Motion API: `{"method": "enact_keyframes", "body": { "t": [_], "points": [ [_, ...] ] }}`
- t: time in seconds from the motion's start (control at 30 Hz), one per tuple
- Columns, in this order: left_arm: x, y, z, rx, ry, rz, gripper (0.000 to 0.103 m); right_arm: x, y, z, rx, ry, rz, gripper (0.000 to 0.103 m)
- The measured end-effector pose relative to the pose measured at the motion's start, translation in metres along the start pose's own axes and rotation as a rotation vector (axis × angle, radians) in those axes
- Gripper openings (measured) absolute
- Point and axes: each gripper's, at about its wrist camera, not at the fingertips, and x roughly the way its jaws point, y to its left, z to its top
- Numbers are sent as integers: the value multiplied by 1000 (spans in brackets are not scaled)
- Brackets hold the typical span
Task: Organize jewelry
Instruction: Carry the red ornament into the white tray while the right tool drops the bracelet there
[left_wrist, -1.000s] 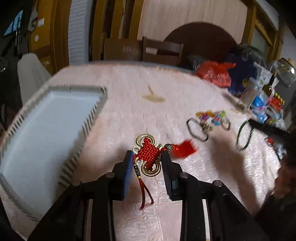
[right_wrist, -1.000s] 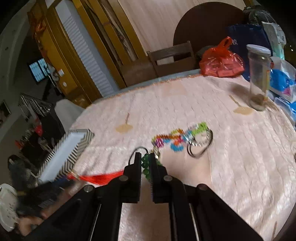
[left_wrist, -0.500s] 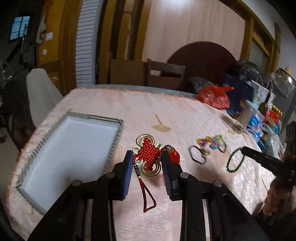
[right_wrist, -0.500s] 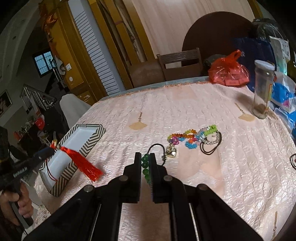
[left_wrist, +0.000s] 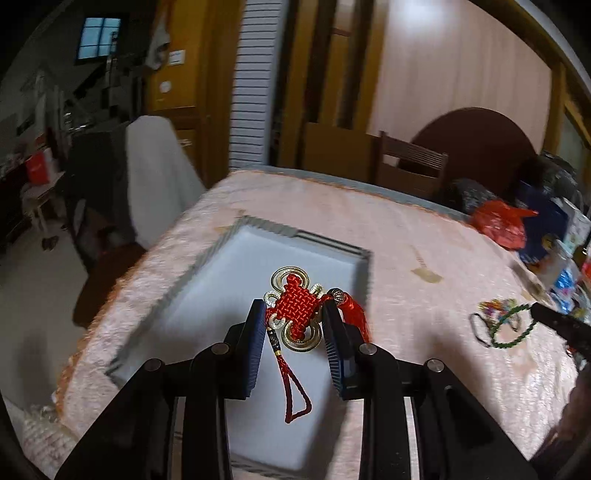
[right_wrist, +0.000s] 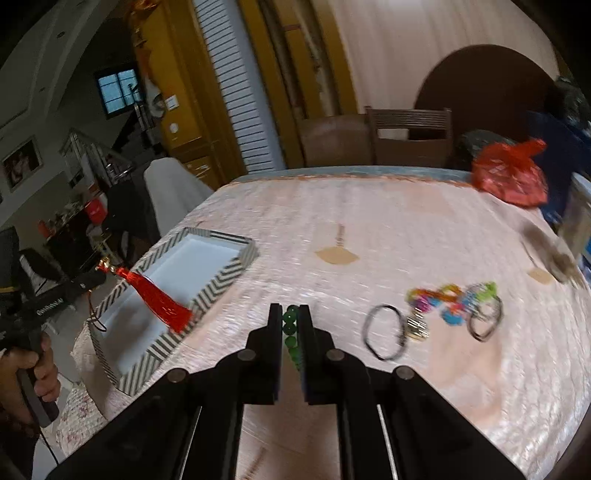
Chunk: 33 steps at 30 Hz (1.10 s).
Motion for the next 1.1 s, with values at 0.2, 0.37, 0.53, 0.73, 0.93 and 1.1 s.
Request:
{"method": "enact_keyframes", "body": {
  "t": [0.2,0.37,0.53,0.73,0.93,1.1],
  "points": [
    [-3,39,4,-75,-29,50,35,20,46,26,-56,-8,65,8],
    [9,49,-4,-85,-1,50,35,35,76,42,-89,-9,104,8],
    [37,44,-25,-92,68,30,35,60,98,47,-91,20,144,8],
    [56,47,-47,-101,132,45,35,103,128,50,-102,82,191,8],
    [68,58,-66,-112,179,97,35,153,149,44,-95,164,208,8],
    [67,57,-69,-84,179,126,35,184,156,23,-62,240,227,8]
  ]
}}
